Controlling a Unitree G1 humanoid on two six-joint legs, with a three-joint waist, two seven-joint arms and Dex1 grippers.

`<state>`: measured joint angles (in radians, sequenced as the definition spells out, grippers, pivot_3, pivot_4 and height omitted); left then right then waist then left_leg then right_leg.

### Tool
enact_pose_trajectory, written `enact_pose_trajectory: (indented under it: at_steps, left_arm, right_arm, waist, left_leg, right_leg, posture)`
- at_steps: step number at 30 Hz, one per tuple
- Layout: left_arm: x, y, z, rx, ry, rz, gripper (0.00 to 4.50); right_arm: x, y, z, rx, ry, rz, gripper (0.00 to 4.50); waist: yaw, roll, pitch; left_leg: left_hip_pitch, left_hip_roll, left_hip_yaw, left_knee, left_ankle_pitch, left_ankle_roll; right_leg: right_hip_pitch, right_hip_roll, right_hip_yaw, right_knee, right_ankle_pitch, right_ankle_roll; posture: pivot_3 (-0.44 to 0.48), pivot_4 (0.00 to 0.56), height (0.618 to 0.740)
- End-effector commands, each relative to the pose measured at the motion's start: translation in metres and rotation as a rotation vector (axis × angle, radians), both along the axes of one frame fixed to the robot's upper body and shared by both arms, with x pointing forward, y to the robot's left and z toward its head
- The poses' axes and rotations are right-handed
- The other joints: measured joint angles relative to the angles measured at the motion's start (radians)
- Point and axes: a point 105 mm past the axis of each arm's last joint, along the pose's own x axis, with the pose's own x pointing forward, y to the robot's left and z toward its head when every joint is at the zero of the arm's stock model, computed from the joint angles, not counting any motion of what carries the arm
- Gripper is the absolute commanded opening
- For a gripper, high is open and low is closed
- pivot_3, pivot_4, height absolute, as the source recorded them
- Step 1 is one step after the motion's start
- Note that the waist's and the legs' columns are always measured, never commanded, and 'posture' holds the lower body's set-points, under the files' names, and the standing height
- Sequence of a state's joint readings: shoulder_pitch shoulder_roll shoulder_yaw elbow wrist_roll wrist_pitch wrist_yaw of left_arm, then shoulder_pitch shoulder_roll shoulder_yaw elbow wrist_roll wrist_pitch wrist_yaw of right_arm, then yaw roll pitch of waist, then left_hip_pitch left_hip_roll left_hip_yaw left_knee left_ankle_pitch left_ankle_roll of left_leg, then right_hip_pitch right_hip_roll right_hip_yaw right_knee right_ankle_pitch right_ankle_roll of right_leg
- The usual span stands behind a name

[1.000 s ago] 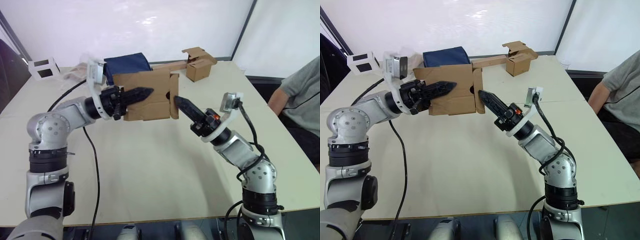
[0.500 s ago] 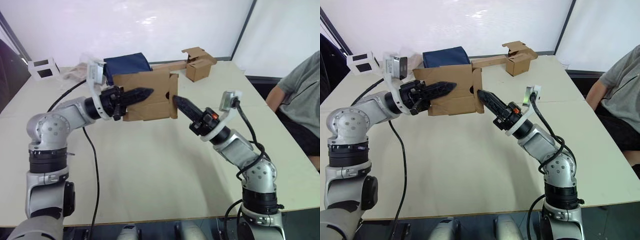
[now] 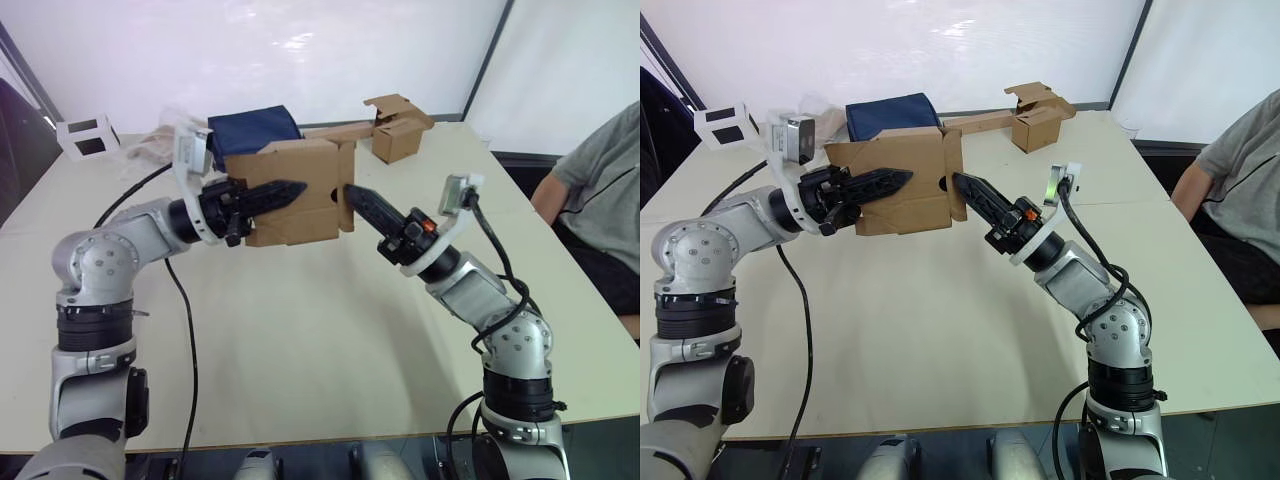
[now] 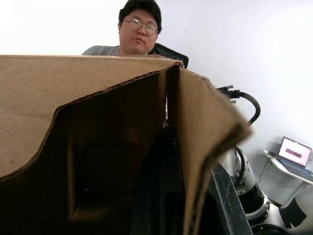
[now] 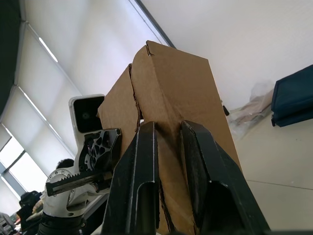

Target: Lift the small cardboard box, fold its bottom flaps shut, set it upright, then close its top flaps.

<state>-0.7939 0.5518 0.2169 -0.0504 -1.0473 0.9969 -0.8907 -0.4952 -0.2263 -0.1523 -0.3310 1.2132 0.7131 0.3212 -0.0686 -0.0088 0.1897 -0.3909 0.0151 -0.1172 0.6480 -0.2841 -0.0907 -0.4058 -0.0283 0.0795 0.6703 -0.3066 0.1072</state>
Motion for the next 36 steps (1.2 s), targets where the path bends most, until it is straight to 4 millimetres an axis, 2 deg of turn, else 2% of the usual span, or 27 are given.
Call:
enact_pose_trajectory:
  at_steps: [1, 7, 15, 23, 29, 36]
  left_arm:
    - [-0.005, -0.003, 0.011, -0.015, -0.051, -0.014, 0.00]
    - [-0.006, -0.003, 0.018, -0.043, -0.048, -0.024, 0.00]
    - [-0.005, -0.003, 0.018, -0.046, -0.045, -0.018, 0.00]
    - [-0.003, 0.000, 0.022, -0.054, -0.048, -0.002, 0.00]
    - [-0.005, -0.001, 0.021, -0.051, -0.046, -0.014, 0.00]
    - [-0.010, -0.007, 0.012, 0.006, -0.067, -0.035, 0.00]
  right_arm:
    - [-0.015, 0.011, 0.013, -0.016, -0.075, 0.055, 0.79]
    - [-0.014, 0.018, 0.004, -0.085, -0.083, 0.045, 0.79]
    - [-0.017, 0.021, 0.006, -0.097, -0.100, 0.061, 0.79]
    - [-0.011, 0.013, -0.007, -0.159, -0.081, 0.022, 0.79]
    - [-0.006, 0.010, -0.006, -0.179, -0.094, -0.010, 0.79]
    - [-0.007, 0.016, 0.001, -0.174, -0.119, -0.005, 0.79]
  waist:
    - [0.000, 0.000, 0.000]
    - [0.000, 0.000, 0.000]
    - [0.000, 0.000, 0.000]
    - [0.000, 0.000, 0.000]
    - [0.000, 0.000, 0.000]
    - [0.000, 0.000, 0.000]
  left_leg:
    - [0.000, 0.000, 0.000, 0.000, 0.000, 0.000]
    - [0.000, 0.000, 0.000, 0.000, 0.000, 0.000]
    - [0.000, 0.000, 0.000, 0.000, 0.000, 0.000]
    - [0.000, 0.000, 0.000, 0.000, 0.000, 0.000]
    - [0.000, 0.000, 0.000, 0.000, 0.000, 0.000]
    - [0.000, 0.000, 0.000, 0.000, 0.000, 0.000]
  right_leg:
    - [0.000, 0.000, 0.000, 0.000, 0.000, 0.000]
    - [0.000, 0.000, 0.000, 0.000, 0.000, 0.000]
    - [0.000, 0.000, 0.000, 0.000, 0.000, 0.000]
    - [0.000, 0.000, 0.000, 0.000, 0.000, 0.000]
    - [0.000, 0.000, 0.000, 0.000, 0.000, 0.000]
    - [0.000, 0.000, 0.000, 0.000, 0.000, 0.000]
  posture:
    - [0.000, 0.150, 0.740]
    - [0.000, 0.150, 0.740]
    - [0.000, 0.150, 0.740]
    - [0.000, 0.150, 0.740]
    - [0.000, 0.150, 0.740]
    - [0.000, 0.150, 0.740]
